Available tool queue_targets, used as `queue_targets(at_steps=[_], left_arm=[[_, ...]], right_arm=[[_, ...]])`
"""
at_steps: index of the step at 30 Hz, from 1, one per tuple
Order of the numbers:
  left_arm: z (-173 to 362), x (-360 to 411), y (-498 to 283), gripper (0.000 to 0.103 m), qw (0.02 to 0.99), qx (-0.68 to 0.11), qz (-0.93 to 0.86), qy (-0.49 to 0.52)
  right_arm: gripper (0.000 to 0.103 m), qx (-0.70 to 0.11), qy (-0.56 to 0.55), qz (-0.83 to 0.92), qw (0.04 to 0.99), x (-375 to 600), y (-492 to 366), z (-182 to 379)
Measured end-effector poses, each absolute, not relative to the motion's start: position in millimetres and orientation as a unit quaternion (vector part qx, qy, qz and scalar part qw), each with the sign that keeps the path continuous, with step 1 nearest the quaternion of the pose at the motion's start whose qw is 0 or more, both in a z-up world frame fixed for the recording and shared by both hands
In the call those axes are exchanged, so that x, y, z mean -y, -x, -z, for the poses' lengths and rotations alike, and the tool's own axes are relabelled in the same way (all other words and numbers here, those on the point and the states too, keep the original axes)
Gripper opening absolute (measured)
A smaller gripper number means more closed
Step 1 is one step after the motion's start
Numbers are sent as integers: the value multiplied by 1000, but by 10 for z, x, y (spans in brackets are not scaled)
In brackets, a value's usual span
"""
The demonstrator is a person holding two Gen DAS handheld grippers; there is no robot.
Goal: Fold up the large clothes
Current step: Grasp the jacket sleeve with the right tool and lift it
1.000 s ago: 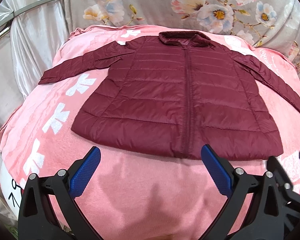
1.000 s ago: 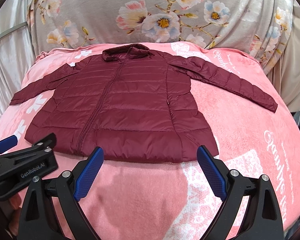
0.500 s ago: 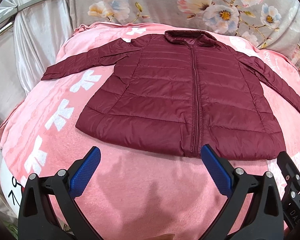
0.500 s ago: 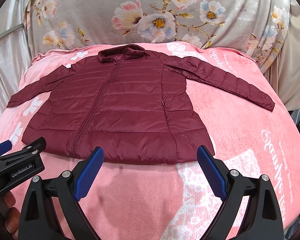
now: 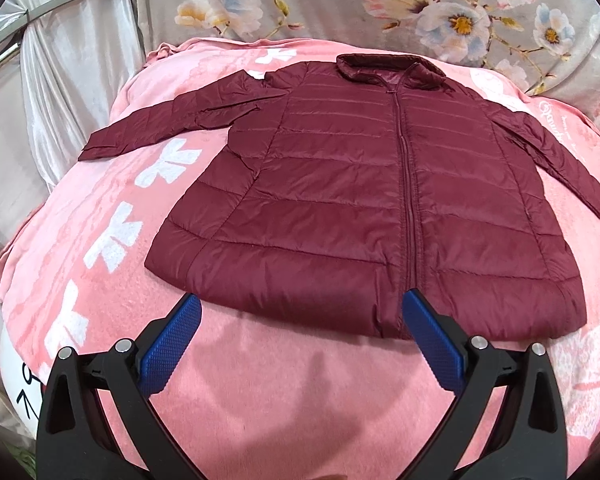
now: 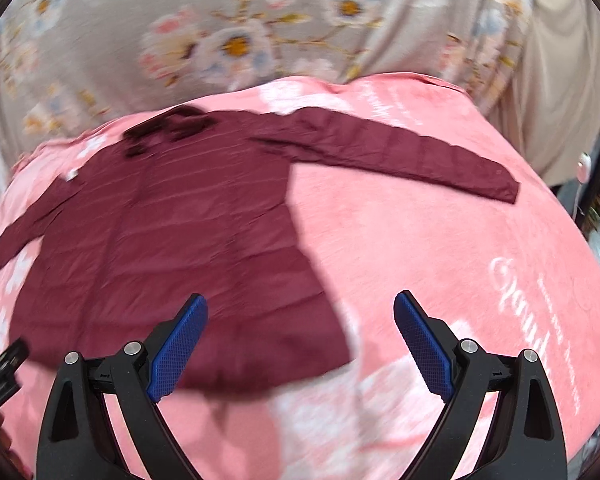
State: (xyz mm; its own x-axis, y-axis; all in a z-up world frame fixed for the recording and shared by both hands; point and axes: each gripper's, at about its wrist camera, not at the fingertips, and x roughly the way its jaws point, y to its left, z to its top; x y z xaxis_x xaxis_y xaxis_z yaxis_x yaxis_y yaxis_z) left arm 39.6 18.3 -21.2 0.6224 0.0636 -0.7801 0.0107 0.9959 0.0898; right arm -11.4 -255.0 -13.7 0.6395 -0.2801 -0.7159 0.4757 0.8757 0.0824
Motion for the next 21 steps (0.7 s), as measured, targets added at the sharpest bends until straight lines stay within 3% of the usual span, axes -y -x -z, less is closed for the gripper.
queue_targets(at_steps=[11,21], left_arm=[[443,-299,-841,98,888,-460,1,11],[529,-287,-1085,98,886,-463,-11,-30]], right_arm=[[92,-353,-316,315,823,4614,-203,616],[92,-297,-418,390,764,5763,-259,1031]])
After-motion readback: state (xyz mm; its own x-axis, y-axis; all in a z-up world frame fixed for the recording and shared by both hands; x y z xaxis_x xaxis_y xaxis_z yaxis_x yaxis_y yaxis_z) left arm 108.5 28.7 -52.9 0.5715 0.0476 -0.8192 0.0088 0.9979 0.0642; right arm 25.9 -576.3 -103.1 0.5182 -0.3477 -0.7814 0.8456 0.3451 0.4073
